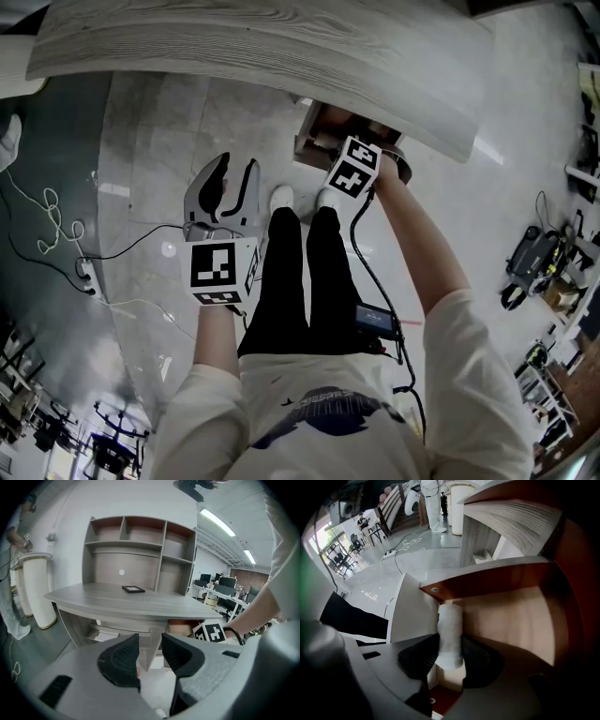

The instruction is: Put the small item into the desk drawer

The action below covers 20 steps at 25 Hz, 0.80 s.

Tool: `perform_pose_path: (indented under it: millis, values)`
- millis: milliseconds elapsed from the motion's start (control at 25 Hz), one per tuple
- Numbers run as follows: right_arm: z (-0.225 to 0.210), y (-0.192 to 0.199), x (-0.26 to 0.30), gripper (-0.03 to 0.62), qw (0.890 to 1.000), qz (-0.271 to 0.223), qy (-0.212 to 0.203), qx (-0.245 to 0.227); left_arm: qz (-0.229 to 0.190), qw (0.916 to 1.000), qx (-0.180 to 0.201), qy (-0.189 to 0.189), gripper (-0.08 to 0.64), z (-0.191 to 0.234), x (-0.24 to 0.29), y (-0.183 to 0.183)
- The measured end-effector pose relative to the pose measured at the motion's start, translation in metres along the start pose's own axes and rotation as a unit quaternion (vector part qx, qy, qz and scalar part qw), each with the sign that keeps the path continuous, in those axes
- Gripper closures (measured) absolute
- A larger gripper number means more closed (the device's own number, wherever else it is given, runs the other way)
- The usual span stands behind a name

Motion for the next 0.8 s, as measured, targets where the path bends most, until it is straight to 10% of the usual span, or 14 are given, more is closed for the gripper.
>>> perform_pose_path:
  millis: [800]
  values:
    - [0.008, 0.005, -0.051, 0.396, 0.994, -0.102, -0.006, 0.046, -0.003, 1.0, 0.004, -0.003, 0.425, -0.007, -0.006, -0.007]
Point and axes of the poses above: the fingertips, and each gripper's own axes: x forward along the fingers, z to its left, y out of its underside, the point moved 7 cm from there along -x, backward along the fingers, and after that the axes turned 8 degrees about -y, right-handed, at the moved point
